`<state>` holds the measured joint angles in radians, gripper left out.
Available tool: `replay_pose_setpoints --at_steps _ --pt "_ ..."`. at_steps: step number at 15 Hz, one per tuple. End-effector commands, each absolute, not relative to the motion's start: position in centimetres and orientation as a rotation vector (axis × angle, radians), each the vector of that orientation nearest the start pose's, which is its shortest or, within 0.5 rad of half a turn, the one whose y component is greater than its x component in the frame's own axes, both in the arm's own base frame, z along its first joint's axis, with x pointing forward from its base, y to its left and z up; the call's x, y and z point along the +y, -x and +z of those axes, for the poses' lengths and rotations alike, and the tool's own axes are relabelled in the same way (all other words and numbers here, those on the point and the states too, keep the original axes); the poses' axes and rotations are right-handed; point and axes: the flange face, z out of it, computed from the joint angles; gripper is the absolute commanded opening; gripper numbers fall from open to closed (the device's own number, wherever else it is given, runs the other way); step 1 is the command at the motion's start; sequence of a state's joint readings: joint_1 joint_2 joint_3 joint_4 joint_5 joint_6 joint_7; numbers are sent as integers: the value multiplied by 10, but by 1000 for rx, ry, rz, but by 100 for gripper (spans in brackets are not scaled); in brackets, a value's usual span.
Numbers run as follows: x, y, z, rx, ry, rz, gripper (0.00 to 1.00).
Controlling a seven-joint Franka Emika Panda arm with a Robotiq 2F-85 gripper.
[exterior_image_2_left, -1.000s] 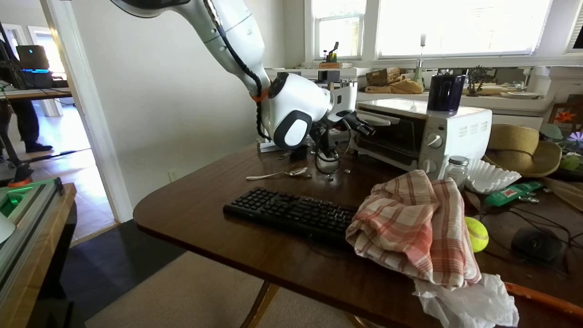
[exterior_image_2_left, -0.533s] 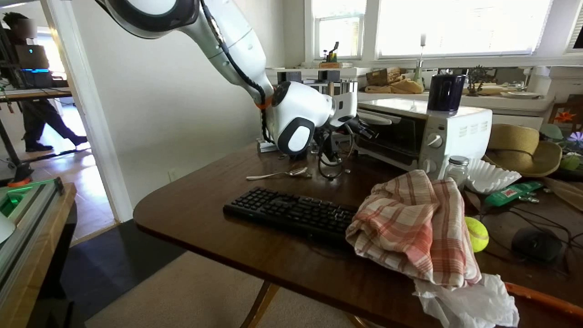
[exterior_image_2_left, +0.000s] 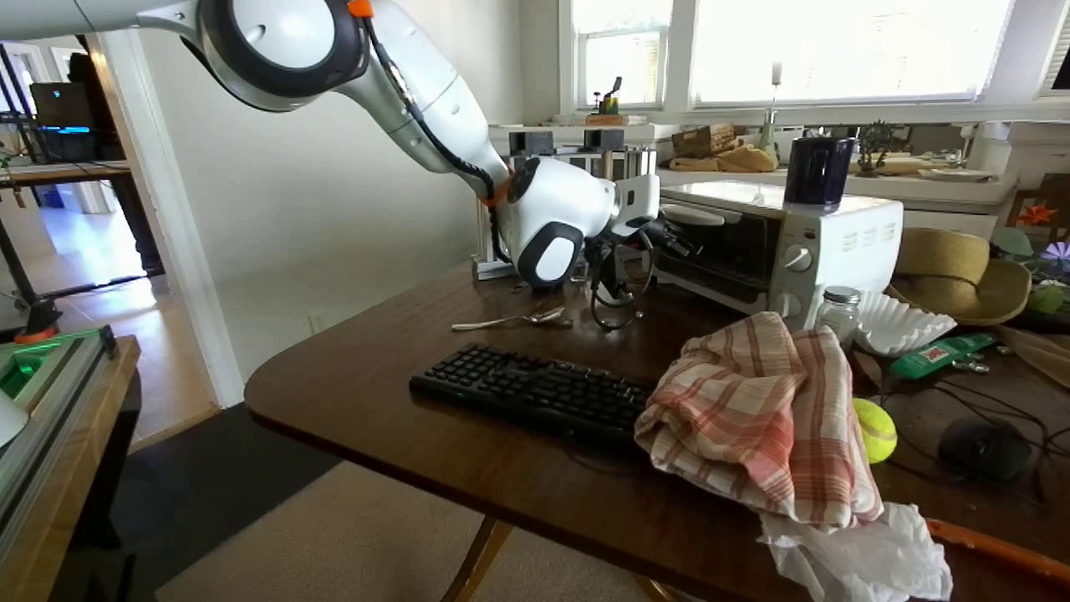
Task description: Close the oven
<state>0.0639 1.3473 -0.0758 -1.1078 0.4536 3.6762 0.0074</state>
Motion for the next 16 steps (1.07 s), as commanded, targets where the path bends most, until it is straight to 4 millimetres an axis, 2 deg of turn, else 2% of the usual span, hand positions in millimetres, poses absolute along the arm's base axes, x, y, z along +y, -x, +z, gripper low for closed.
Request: replay_pose_setpoints --at_steps 1,14,15,16 --pt "-34 -767 112 585 2523 -1790 0" --pt "-40 -777 110 601 2552 -1820 0" --pt "-41 -774 119 614 2561 -1821 0" --pt "-41 -774 119 609 2565 -1827 0"
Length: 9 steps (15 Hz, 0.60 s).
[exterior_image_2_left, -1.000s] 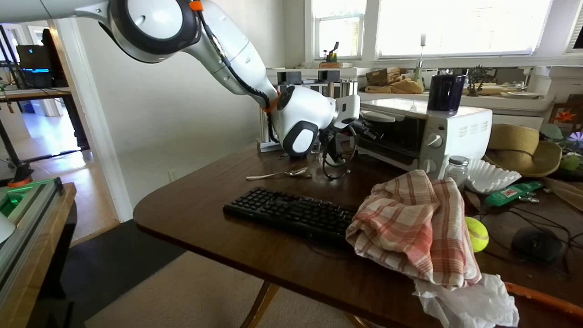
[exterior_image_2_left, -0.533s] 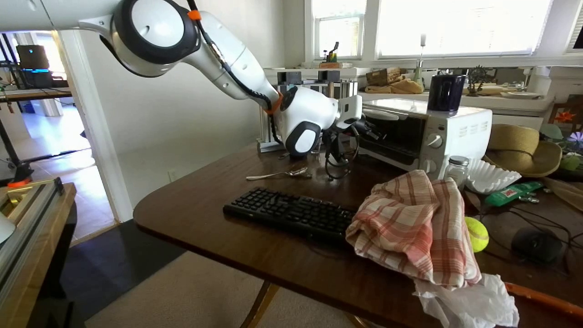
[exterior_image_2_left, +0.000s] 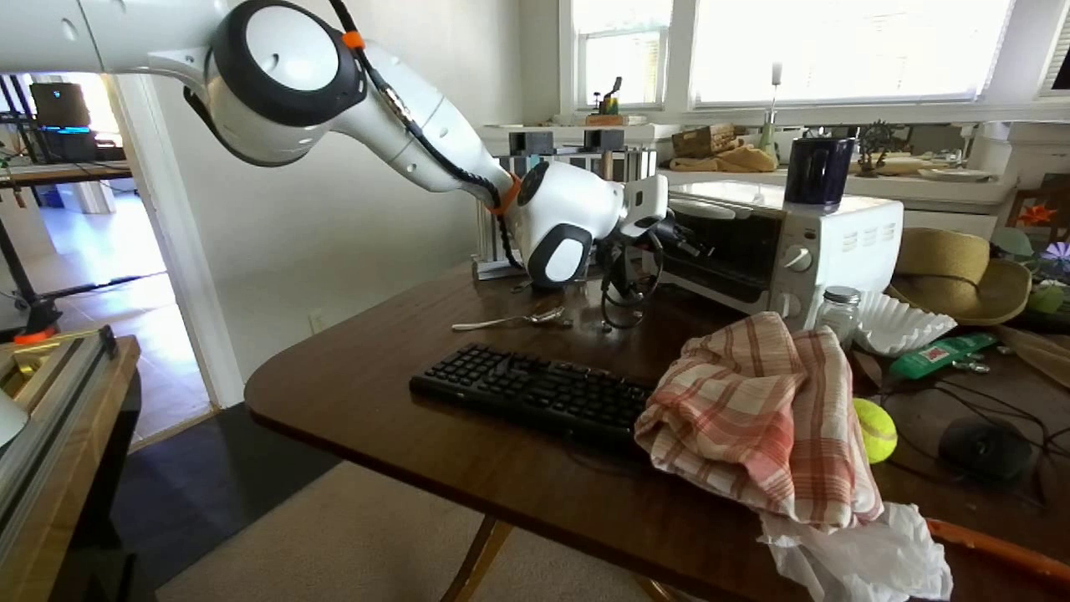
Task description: Close the oven
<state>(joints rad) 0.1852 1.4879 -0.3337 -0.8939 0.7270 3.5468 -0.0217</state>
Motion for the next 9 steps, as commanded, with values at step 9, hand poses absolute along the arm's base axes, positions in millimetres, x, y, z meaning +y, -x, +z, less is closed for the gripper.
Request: replay_pose_setpoints --at_steps 9 --pt "-43 -773 119 599 2576 -1833 0"
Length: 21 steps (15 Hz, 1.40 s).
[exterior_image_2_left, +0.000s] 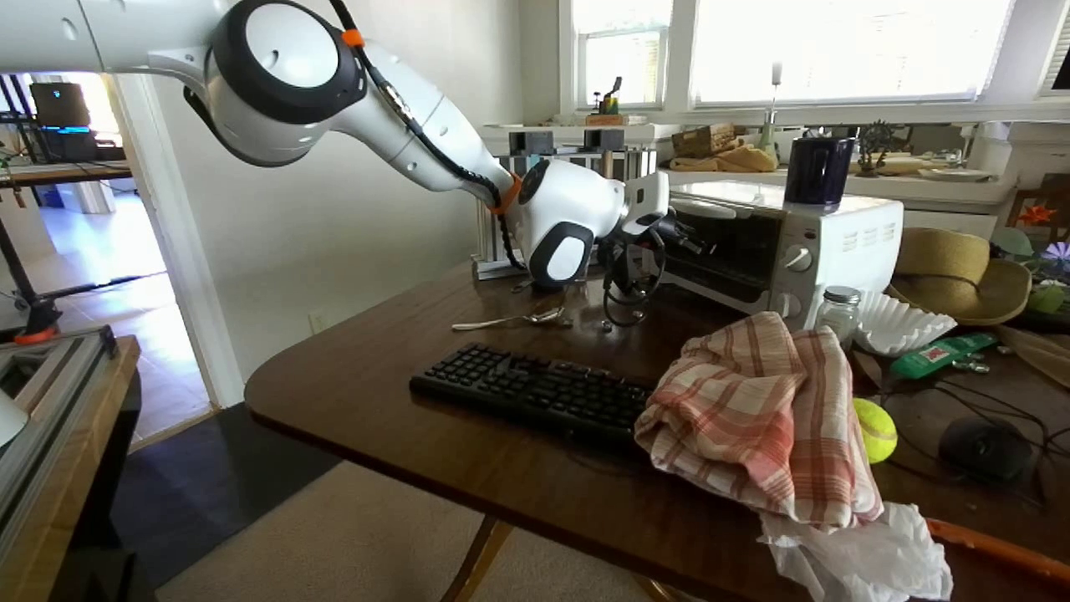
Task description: Close the oven
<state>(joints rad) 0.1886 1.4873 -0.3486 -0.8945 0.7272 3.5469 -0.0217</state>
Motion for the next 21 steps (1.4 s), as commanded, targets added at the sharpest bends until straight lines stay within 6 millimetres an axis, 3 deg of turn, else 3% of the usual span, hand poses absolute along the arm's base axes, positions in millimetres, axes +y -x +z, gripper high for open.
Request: replay_pose_setpoints --at_steps 1,5,11,16,21 --pt "-43 -774 119 599 2579 -1830 0" --pt "-46 -774 119 594 2623 -1811 0" --pt "-64 -787 134 525 2837 -1579 0" --pt "-76 -800 166 383 2936 -1358 0" --pt "-93 -794 200 256 3036 -1093 0"
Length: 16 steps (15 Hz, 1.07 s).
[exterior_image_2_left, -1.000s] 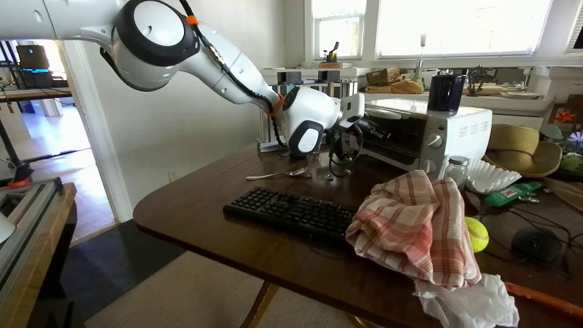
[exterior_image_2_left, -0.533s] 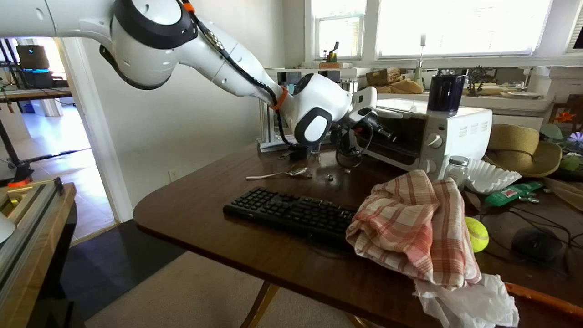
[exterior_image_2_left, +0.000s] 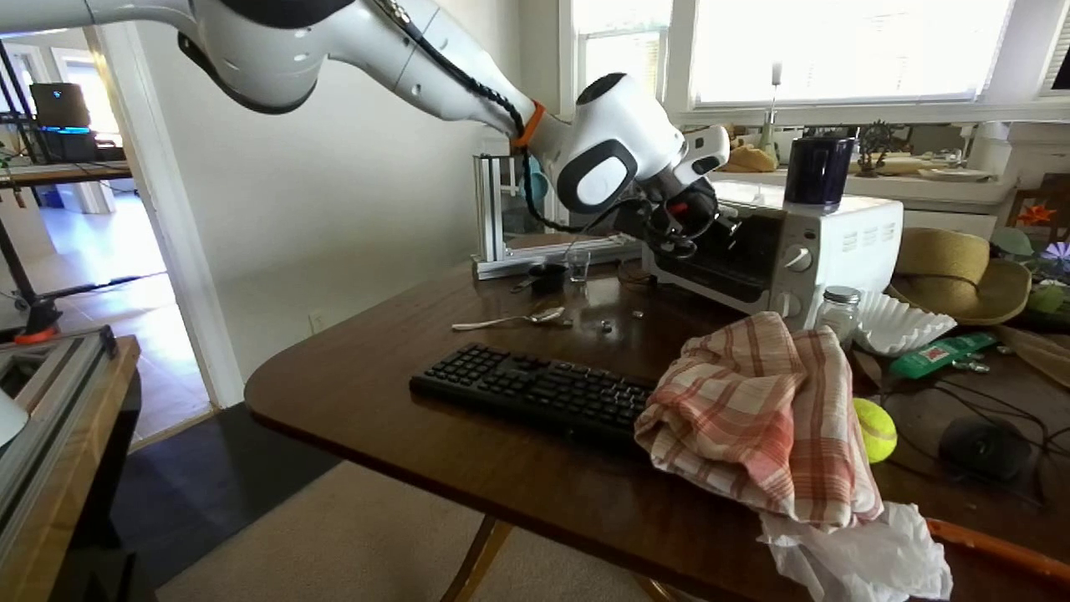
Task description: Close the oven
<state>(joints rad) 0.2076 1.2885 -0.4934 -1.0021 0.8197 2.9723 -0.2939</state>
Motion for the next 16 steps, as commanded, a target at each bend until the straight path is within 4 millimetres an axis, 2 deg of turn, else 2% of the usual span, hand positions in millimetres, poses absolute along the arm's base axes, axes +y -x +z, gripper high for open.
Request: replay_pose_setpoints --at_steps 1,2,3,4,6,10,15,16 --pt "-96 -793 210 226 3058 -1053 0" --pt "-99 -791 221 196 3074 -1034 0" --pt "-103 -788 231 168 3097 -1007 4" --pt "-107 -786 241 156 3113 -1008 28" --pt "-113 -781 257 128 3136 -963 33" --pt "-124 -763 282 103 3197 -762 61" --pt "-126 -739 312 94 3222 -407 99" --pt "-125 -735 318 89 3208 -354 100"
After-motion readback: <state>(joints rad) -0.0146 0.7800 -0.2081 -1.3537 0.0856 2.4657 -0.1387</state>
